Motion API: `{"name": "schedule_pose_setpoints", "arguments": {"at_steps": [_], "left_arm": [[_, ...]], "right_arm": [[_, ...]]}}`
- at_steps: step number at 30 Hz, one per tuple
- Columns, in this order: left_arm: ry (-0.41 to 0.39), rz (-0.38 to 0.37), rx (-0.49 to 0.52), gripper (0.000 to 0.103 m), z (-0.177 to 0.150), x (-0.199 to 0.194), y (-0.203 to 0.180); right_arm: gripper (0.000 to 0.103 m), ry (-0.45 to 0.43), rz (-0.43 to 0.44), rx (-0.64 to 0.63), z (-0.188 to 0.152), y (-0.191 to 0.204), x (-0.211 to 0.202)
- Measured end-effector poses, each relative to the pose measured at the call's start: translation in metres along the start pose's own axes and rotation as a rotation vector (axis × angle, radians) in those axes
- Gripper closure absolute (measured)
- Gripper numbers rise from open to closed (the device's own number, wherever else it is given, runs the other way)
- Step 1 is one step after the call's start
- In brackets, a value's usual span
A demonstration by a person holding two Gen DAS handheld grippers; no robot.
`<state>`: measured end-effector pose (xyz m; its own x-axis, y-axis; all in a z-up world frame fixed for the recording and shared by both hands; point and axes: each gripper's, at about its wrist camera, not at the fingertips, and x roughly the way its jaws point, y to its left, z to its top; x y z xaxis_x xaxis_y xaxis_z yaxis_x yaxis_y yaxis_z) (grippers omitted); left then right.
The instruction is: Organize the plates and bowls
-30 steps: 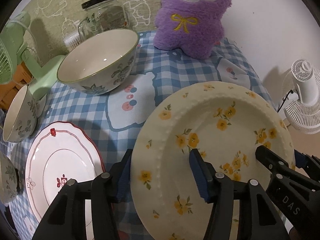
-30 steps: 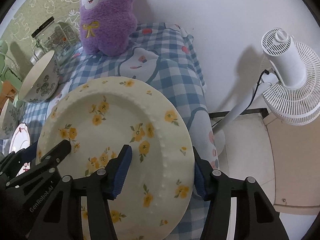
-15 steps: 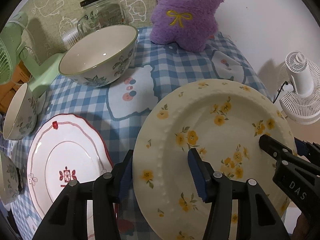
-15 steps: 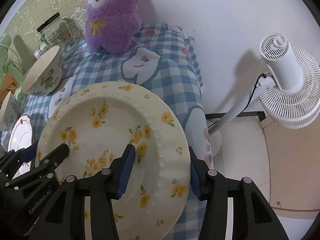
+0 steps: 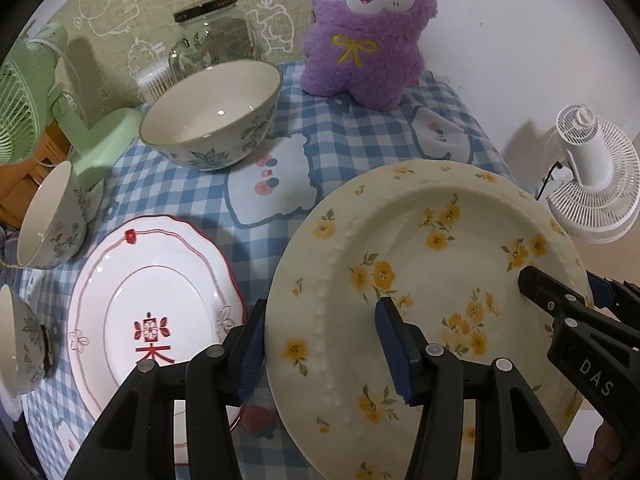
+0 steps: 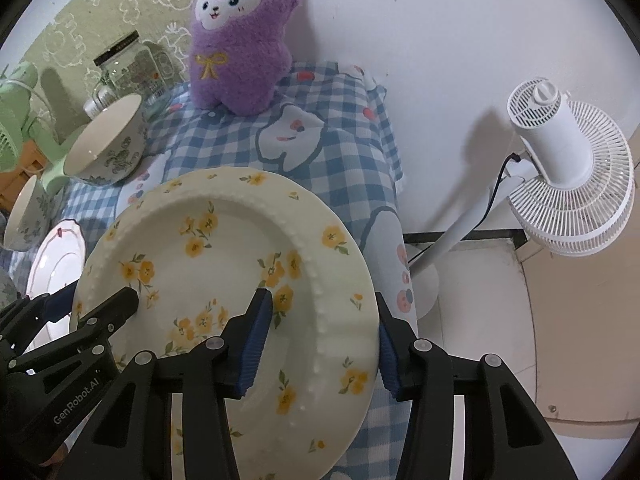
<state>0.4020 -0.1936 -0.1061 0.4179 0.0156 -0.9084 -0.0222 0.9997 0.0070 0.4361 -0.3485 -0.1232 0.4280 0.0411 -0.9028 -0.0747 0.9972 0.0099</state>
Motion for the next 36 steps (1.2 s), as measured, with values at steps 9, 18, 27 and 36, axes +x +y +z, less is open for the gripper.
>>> {"name": "schedule_pose_setpoints", "arguments": {"at_steps": [9,18,27,36], "left_arm": [[-0.034,0.001,-0.005,0.050,-0.007,-0.031,0.010],[-0.071,0.002,0.005,0.050,-0.019,-0.065,0.023],[-0.099,-0.007,0.009,0.050,-0.041,-0.101,0.037],[-0.109,-0.012,0.018,0.050,-0.071,-0.122,0.052]], "right_arm": [[0.052,-0.035,0.001,0.000,-0.005,0.011,-0.030],[0.052,-0.066,0.001,0.008,-0.018,0.023,-0.065],[0.052,-0.094,-0.005,0.000,-0.039,0.040,-0.100],[0.052,-0.105,-0.010,0.008,-0.073,0.059,-0.127]]}}
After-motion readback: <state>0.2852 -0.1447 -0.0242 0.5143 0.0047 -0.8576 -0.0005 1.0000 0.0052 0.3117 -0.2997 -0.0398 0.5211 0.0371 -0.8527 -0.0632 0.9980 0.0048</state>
